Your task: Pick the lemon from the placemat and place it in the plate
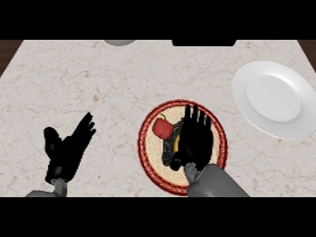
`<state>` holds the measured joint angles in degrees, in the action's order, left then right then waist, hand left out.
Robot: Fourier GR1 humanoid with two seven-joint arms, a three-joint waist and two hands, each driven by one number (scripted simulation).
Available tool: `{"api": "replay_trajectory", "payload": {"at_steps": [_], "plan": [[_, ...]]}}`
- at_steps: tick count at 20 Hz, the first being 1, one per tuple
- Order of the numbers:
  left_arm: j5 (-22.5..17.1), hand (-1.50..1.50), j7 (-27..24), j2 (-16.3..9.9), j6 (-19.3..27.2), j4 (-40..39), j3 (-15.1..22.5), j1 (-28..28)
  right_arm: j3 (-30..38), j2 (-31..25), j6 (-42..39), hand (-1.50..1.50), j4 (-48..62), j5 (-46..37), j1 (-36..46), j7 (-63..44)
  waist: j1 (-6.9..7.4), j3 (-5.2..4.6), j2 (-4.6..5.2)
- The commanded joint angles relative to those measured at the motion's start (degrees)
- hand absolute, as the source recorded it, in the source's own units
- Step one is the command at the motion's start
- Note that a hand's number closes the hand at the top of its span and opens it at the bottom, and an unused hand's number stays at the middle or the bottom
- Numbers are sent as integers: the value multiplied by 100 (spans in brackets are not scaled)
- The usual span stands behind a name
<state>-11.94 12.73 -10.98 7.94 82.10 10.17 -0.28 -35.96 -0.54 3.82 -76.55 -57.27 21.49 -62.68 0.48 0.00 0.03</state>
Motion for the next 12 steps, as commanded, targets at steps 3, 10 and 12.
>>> {"api": "replay_trajectory", "payload": {"at_steps": [3,10,12], "plan": [[-45,0,-44,-17,-209,212,-81,416,2,52,87,-150,201,169,66,-572,-7,0,-8],[107,0,-267,26,-365,-381,-351,2,-315,52,251,150,1285,311,515,-120,-1,-1,4],[261,0,-12,268,-92,104,-146,181,224,51,38,150,1522,113,516,434,-14,0,-3]]}}
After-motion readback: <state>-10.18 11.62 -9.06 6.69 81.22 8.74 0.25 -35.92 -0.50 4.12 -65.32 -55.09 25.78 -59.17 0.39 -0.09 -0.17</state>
